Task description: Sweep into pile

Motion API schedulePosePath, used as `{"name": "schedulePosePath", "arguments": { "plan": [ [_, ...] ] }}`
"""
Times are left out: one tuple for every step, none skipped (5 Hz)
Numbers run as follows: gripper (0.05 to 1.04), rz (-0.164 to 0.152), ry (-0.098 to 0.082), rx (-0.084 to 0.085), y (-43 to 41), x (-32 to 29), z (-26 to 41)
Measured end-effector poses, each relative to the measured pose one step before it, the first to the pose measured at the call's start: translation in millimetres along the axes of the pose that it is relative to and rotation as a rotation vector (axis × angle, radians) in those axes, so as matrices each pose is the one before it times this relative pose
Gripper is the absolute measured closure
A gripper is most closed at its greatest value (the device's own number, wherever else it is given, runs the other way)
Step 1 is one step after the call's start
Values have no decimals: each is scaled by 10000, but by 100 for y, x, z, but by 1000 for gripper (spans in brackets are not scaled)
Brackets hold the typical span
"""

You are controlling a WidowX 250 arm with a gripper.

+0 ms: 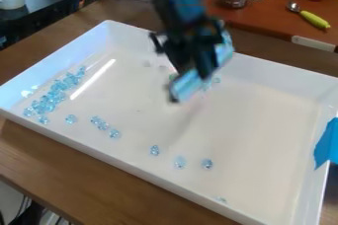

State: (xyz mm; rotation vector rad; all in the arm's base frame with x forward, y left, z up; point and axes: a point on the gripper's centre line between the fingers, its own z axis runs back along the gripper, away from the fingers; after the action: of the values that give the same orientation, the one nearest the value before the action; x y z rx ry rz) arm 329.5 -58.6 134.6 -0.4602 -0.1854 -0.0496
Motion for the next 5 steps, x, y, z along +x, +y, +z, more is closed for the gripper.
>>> {"name": "schedulePosePath", "arguments": {
  "plan": [
    [705,457,-918,753,-4505,-1336,-3058],
    [705,1025,-651,405,-1810,-1122,-1698],
    [705,180,-177,-38,-1854,-979,-558],
    [705,154,-122,83,170,-153,-263],
    [705,78,130,203,847,-1145,-773]
  ]
}}
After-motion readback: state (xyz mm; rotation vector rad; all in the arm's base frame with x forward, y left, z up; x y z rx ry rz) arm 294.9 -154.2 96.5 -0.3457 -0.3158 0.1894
